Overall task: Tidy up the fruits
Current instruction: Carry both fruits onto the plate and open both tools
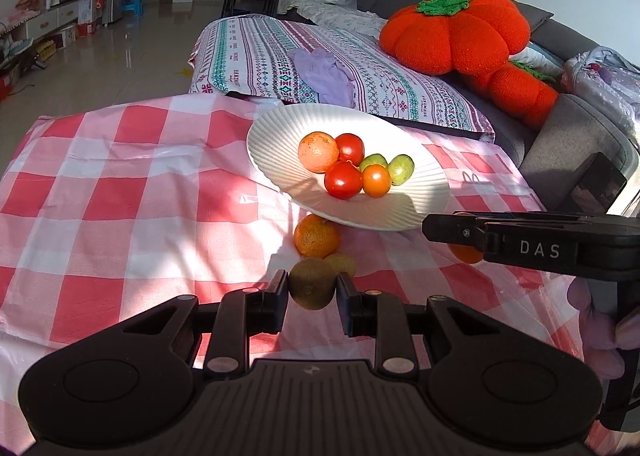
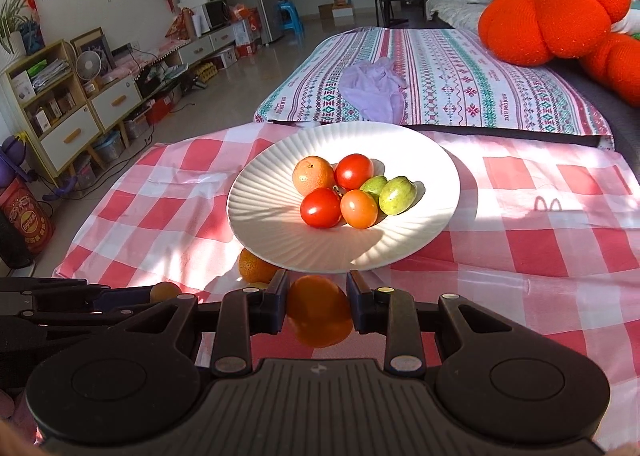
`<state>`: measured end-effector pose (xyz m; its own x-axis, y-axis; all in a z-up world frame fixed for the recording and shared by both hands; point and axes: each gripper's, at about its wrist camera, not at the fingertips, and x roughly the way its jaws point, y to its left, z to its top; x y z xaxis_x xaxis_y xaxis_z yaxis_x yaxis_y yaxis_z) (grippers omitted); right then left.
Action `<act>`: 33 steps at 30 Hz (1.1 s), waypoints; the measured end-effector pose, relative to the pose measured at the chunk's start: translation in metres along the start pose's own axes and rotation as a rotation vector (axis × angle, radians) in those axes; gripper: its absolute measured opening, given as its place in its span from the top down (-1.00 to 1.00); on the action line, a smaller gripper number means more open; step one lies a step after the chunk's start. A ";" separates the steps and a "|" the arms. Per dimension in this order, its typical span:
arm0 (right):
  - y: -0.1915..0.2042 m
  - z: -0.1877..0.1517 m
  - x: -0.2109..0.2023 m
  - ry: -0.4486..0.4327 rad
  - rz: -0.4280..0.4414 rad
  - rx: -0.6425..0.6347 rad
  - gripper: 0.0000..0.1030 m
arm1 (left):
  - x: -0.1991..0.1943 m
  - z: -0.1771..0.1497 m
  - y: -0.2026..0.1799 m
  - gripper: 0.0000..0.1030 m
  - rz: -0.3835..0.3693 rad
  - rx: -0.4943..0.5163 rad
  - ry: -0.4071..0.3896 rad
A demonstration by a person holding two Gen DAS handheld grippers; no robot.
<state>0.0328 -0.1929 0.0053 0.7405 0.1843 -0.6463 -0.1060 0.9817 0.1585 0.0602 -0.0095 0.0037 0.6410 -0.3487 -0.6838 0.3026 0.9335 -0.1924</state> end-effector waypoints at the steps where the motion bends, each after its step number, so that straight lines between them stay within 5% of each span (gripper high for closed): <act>1: -0.003 0.002 0.000 -0.008 -0.004 0.003 0.46 | 0.002 0.002 -0.003 0.55 -0.003 -0.001 -0.005; 19: -0.036 0.018 0.013 -0.038 0.053 0.058 0.46 | 0.029 0.027 -0.036 0.56 -0.053 0.045 -0.080; 33: -0.046 0.028 0.034 -0.046 0.056 0.112 0.46 | 0.075 0.037 -0.044 0.56 -0.047 0.111 -0.040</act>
<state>0.0817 -0.2334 -0.0033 0.7656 0.2339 -0.5993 -0.0755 0.9578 0.2773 0.1215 -0.0804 -0.0131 0.6515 -0.3968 -0.6466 0.4078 0.9019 -0.1426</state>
